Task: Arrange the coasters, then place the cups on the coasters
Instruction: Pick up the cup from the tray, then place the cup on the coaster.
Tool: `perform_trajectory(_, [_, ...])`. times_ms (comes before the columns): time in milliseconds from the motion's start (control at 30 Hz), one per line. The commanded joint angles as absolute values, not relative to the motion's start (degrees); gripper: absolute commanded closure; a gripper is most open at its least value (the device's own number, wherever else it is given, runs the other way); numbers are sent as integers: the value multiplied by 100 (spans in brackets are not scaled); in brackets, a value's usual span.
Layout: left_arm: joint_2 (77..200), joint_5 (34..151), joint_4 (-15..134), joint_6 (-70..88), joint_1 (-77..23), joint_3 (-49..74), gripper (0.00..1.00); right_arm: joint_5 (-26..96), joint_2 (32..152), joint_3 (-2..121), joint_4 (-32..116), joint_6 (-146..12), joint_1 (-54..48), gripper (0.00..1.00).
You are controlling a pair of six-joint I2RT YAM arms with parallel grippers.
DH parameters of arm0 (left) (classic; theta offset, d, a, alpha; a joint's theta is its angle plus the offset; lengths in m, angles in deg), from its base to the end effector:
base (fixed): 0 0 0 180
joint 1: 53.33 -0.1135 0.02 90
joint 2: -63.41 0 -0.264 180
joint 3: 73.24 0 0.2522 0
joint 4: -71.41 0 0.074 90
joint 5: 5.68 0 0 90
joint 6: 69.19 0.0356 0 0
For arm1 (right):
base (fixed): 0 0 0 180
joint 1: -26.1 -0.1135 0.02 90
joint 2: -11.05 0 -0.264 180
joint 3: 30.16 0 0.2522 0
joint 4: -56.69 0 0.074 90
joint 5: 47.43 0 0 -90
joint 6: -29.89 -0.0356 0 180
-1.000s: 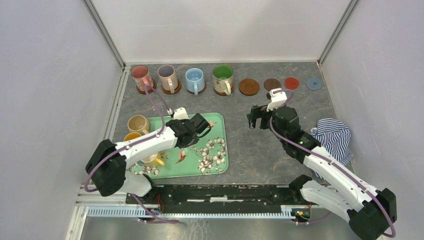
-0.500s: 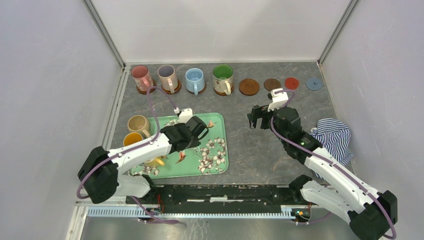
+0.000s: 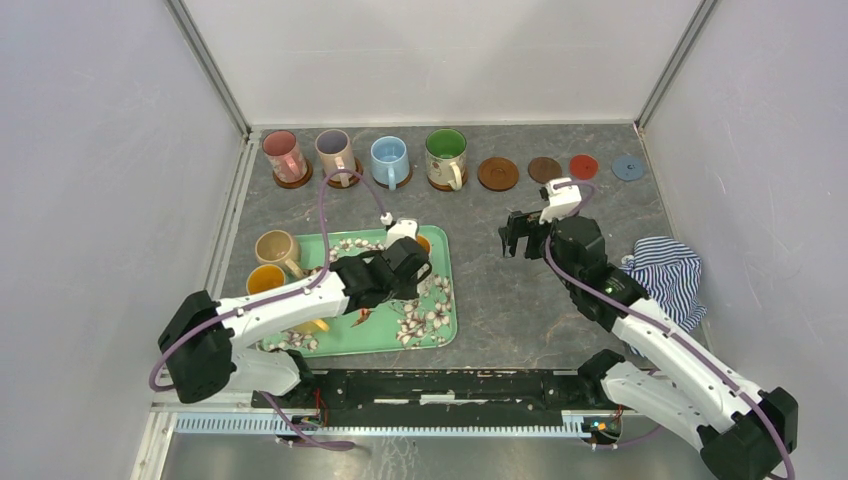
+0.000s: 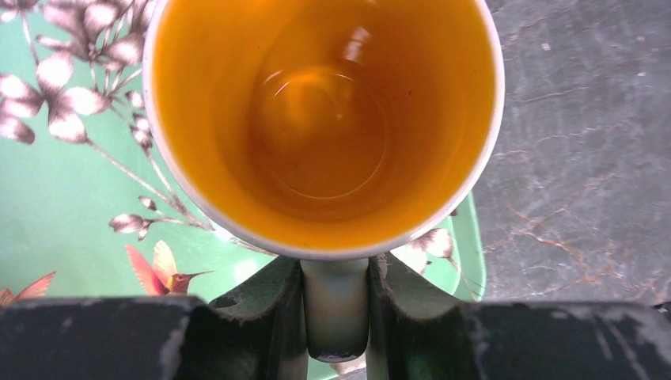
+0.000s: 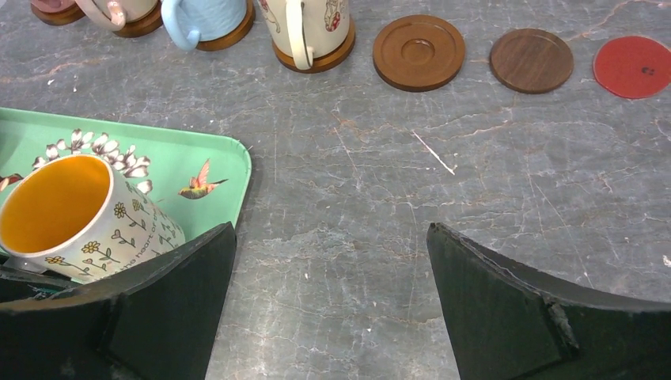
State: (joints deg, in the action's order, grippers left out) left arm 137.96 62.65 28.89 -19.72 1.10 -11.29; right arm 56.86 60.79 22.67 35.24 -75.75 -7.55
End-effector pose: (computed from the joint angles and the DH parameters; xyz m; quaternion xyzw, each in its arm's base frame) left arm 0.1602 -0.2014 0.2251 0.0575 0.9370 -0.0958 0.3311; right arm 0.1749 0.1058 0.2944 -0.0540 0.8060 0.1505 0.5699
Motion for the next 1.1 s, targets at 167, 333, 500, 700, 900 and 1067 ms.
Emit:
perform_trajectory(167, [13964,6134,3939,-1173,213,-2,98,6149,5497,2626,3343,-7566,-774,2])
perform_trajectory(333, [14486,6188,4210,-895,208,625,98,6419,5103,2657,3169,-7621,-773,2])
perform_trajectory(500, [15180,6159,4526,-485,212,1433,98,6681,4729,2785,2931,-7638,-773,2])
perform_trajectory(700, [16295,6136,4644,70,191,2841,98,7024,4387,3073,2575,-7538,-772,2])
perform_trajectory(900, [17521,6180,4478,546,-17,4309,98,7302,4085,3347,2168,-7429,-773,2])
perform_trajectory(1067, [18525,6323,4371,691,-302,5604,98,7373,3929,3507,1915,-7401,-773,2])
